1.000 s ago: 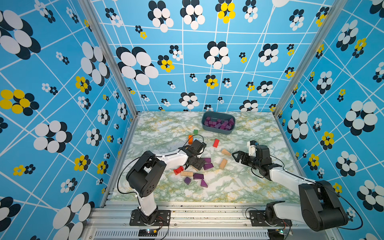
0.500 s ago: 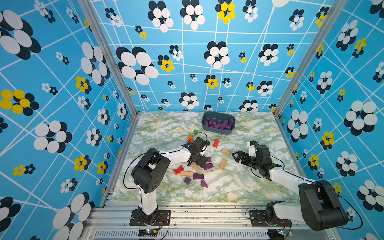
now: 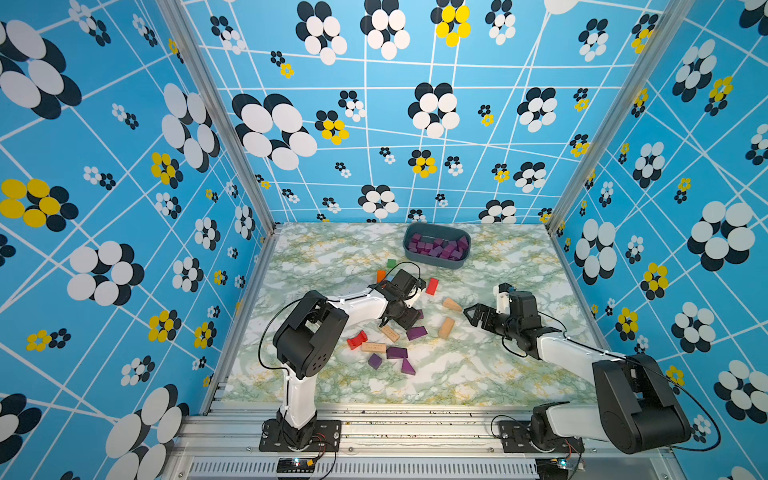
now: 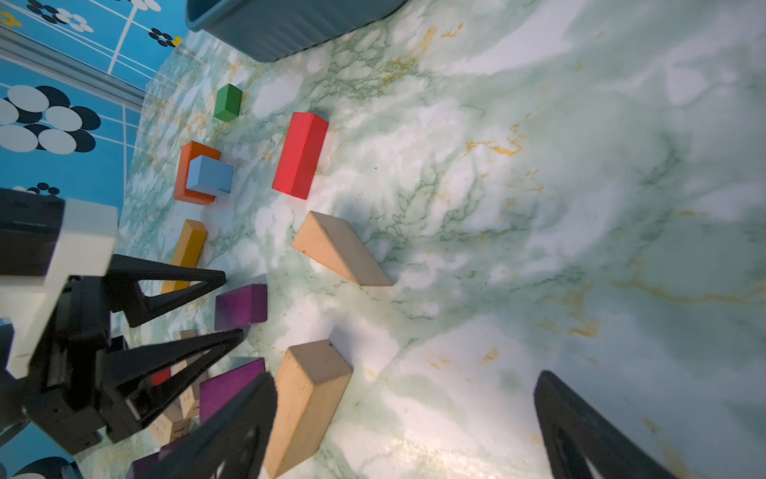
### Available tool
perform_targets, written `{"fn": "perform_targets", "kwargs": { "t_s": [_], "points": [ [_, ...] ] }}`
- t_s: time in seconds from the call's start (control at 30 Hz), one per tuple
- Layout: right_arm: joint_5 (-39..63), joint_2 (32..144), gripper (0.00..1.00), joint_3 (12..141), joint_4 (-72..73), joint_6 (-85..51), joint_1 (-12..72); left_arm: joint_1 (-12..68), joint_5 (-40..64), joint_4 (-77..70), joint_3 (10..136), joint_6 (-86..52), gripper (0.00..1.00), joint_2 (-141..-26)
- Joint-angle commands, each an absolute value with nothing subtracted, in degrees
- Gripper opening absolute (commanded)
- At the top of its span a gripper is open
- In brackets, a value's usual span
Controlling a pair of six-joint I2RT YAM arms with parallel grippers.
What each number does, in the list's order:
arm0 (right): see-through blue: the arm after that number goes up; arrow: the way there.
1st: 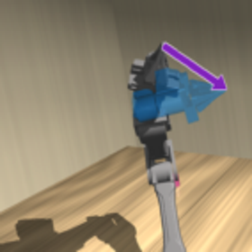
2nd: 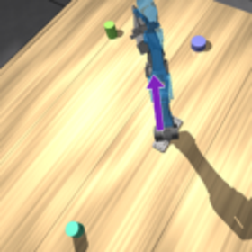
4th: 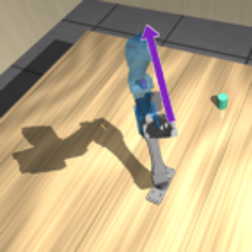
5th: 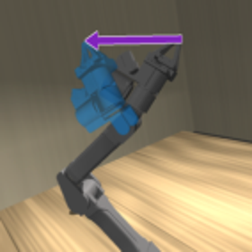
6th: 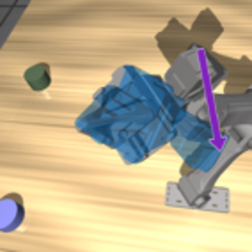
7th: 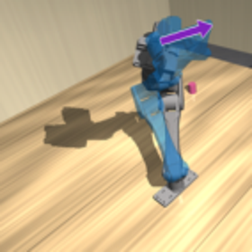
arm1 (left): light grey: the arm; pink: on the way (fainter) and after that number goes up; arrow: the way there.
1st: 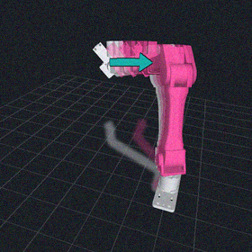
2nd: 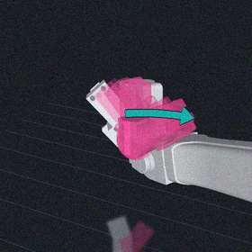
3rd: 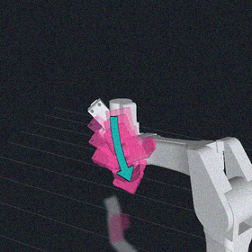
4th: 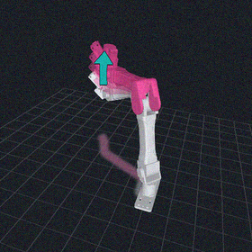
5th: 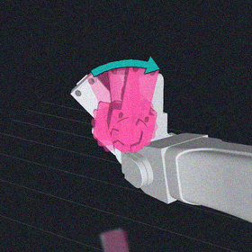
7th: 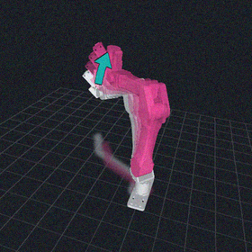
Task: Pick purple bricks into the storage bin
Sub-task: Pick up the building block from the center of the board.
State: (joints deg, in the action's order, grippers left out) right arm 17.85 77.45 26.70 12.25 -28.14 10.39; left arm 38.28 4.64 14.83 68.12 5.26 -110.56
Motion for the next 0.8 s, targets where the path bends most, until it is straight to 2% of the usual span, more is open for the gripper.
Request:
{"fn": "perform_targets", "kwargs": {
  "t_s": [0.0,0.13,0.27,0.77],
  "points": [
    [16.9,77.6,0.99,27.1,10.9,-28.6,10.7,38.6,6.3,16.2,69.4,5.9,0.53,-112.0],
    [16.9,77.4,0.99,27.1,10.9,-28.5,10.7,38.6,7.0,15.6,69.3,5.6,0.38,-112.0],
    [17.0,77.3,0.99,27.1,10.7,-28.6,10.7,38.6,8.0,14.6,69.2,5.0,0.32,-111.6],
    [17.0,77.1,0.99,27.0,10.8,-28.8,10.7,38.6,8.1,13.2,69.6,3.6,0.30,-110.3]
  ]
}}
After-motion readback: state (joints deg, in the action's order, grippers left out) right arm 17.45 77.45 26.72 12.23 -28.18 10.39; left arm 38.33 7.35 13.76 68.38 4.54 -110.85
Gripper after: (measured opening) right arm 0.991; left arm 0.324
